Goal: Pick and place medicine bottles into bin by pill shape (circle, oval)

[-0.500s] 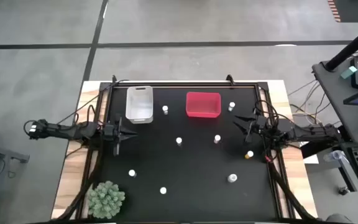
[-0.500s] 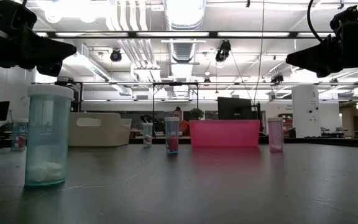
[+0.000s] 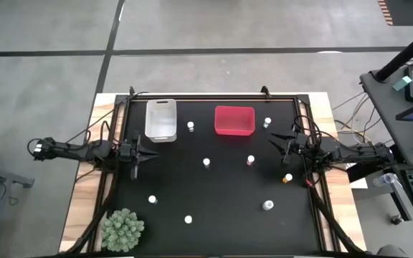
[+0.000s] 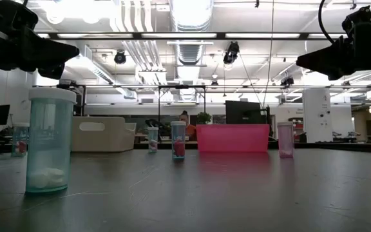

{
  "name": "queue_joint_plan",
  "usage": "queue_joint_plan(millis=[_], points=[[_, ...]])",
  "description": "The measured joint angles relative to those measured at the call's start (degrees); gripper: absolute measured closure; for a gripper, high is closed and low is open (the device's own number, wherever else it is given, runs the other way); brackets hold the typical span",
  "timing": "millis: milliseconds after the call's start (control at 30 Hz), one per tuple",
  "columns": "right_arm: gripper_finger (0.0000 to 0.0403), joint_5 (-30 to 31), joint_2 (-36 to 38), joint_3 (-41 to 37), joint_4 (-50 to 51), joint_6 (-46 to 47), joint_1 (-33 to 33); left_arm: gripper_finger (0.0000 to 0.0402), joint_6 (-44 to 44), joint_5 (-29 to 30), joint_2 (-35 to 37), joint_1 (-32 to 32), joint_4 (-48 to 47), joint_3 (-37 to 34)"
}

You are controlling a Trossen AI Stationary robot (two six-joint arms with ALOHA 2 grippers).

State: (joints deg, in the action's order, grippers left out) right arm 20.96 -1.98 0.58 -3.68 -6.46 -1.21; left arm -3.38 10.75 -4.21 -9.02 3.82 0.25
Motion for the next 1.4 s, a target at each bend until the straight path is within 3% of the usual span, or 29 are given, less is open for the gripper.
queue_joint_plan(millis=[1067, 1400], points=[[0.028, 0.0, 0.0, 0.0, 0.0, 0.0, 0.0, 0.0375, 0.0, 0.0, 0.0, 0.0, 0.0, 0.0], [0.028, 0.0, -3.6, 0.0, 0.1, 0.0, 0.2, 0.0375, 0.0, 0.0, 0.0, 0.0, 0.1, 0.0]])
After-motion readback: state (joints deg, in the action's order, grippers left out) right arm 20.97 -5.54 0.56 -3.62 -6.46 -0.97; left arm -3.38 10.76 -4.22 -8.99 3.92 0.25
